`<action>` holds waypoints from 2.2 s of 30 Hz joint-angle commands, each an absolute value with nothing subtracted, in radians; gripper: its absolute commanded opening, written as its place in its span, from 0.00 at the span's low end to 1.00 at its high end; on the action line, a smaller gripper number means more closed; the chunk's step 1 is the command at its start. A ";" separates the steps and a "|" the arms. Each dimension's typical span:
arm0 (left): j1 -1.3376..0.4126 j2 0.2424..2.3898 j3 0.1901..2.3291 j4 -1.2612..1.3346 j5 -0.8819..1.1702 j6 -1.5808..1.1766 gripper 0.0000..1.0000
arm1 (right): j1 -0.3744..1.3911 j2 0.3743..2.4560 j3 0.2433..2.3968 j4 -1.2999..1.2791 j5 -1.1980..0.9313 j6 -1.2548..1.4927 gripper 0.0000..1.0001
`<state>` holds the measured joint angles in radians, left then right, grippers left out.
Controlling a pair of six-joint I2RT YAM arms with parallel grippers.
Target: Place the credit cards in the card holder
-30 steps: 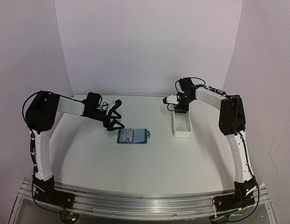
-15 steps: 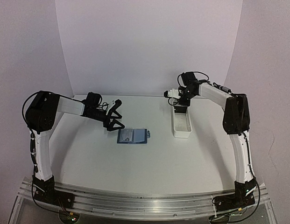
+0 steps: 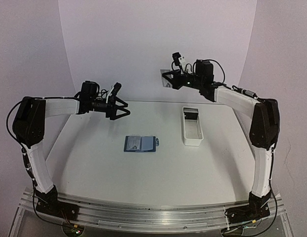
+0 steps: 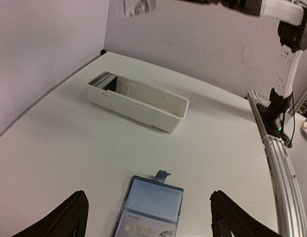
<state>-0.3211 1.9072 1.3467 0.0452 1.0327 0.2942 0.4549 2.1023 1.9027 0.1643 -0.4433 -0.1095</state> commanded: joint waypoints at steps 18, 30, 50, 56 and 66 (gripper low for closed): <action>-0.435 1.531 1.247 0.176 1.275 -0.095 0.52 | 0.789 1.941 1.484 1.011 -0.636 0.461 0.00; -0.465 1.516 1.254 0.156 1.234 -0.115 0.00 | 0.809 1.927 1.453 1.000 -0.611 0.433 0.00; -0.460 1.794 1.099 0.118 0.687 -0.505 0.00 | 0.775 2.051 1.495 0.127 0.008 0.743 0.57; -0.478 1.927 1.157 0.153 0.667 -0.522 0.00 | 0.773 2.195 1.626 -0.056 0.044 0.713 0.42; -0.497 2.024 1.177 0.213 0.681 -0.574 0.00 | 0.773 2.289 1.671 -0.140 0.072 0.634 0.32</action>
